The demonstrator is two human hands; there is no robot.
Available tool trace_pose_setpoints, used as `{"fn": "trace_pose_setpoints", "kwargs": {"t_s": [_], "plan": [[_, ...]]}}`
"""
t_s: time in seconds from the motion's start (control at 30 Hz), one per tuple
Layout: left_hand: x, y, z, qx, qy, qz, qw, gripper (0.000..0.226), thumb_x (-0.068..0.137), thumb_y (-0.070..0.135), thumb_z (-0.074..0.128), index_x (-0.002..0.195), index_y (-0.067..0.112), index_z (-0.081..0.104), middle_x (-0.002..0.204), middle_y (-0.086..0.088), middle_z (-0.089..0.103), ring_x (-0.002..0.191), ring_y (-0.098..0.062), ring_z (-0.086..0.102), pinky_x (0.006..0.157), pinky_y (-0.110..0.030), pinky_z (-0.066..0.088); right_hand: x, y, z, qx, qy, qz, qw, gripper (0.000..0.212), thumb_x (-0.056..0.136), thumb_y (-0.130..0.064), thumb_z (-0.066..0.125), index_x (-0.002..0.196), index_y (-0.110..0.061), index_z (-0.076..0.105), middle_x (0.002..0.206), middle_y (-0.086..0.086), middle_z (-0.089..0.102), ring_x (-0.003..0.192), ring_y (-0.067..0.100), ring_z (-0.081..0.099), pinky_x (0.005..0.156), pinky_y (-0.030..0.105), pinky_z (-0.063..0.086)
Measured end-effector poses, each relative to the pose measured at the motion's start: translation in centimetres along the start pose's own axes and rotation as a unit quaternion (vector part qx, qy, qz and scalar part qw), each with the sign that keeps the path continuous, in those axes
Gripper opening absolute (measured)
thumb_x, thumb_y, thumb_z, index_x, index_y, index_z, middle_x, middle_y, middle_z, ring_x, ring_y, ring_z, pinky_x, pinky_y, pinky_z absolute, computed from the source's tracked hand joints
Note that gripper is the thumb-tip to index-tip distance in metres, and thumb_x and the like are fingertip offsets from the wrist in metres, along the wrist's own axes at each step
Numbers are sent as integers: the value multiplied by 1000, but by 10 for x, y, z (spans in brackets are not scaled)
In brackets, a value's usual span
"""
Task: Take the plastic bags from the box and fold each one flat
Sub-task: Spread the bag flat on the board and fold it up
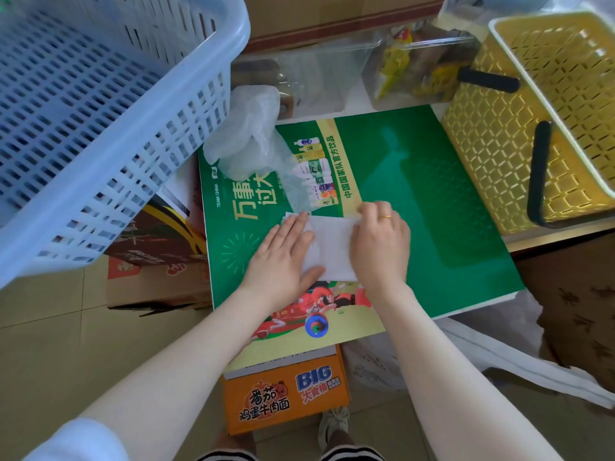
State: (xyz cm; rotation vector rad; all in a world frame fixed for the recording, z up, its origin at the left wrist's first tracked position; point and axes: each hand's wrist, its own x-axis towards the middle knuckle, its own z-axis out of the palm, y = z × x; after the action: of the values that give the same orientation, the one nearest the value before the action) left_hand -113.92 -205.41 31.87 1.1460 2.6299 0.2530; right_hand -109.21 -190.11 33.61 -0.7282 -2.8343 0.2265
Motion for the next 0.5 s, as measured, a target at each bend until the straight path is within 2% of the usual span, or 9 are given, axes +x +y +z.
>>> {"fn": "trace_pose_setpoints", "kwargs": {"t_s": [0.03,0.07,0.13,0.23,0.33,0.43,0.5], "plan": [[0,0,1,11,-8,-3,1000,89,74,63,1,147,14,11,156,-3,-7,143,-17,-9,108,-25,-17,-4,-5,2,18,23,-71,997,32,76,-2,48,105,0,61,108,19,63,102,38,60,91,44,38],[0,-1,2,19,-11,-5,1000,89,73,63,-1,147,13,3,156,-3,-8,142,-16,-11,109,-26,-16,-9,-11,5,26,8,-132,991,40,78,-6,44,113,2,60,119,19,61,113,36,56,102,42,31],[-1,-3,1,19,-6,-1,1000,87,75,61,2,146,12,-4,156,-4,-7,142,-16,-10,112,-27,-12,-20,-20,11,30,-70,-179,981,49,87,-20,35,128,2,51,136,18,50,129,32,45,113,38,22],[-4,-10,2,33,-18,14,999,88,78,64,3,146,10,-4,153,-4,-14,142,-17,-11,114,-30,-9,-26,-15,21,15,-163,-149,975,64,92,-41,24,138,0,39,145,16,40,135,28,37,114,35,14],[-5,-14,2,55,-35,22,998,91,75,68,1,145,11,-10,147,-1,-24,141,-17,-15,113,-30,-11,-25,-4,26,-16,-178,-150,972,69,90,-46,20,142,-3,33,149,13,33,139,26,31,112,35,5],[-4,-15,1,52,-39,24,998,94,72,70,-1,145,12,-12,145,-1,-25,140,-15,-17,113,-30,-11,-24,6,23,-11,-179,-153,972,74,87,-48,4,148,-8,15,157,7,14,145,20,11,114,31,-6],[-5,-17,0,53,-39,28,997,95,71,72,-1,145,12,-12,145,-1,-25,138,-13,-19,114,-31,-11,-23,14,21,-14,-189,-140,972,76,84,-48,-4,149,-12,6,158,2,4,146,16,1,115,32,-7]]}}
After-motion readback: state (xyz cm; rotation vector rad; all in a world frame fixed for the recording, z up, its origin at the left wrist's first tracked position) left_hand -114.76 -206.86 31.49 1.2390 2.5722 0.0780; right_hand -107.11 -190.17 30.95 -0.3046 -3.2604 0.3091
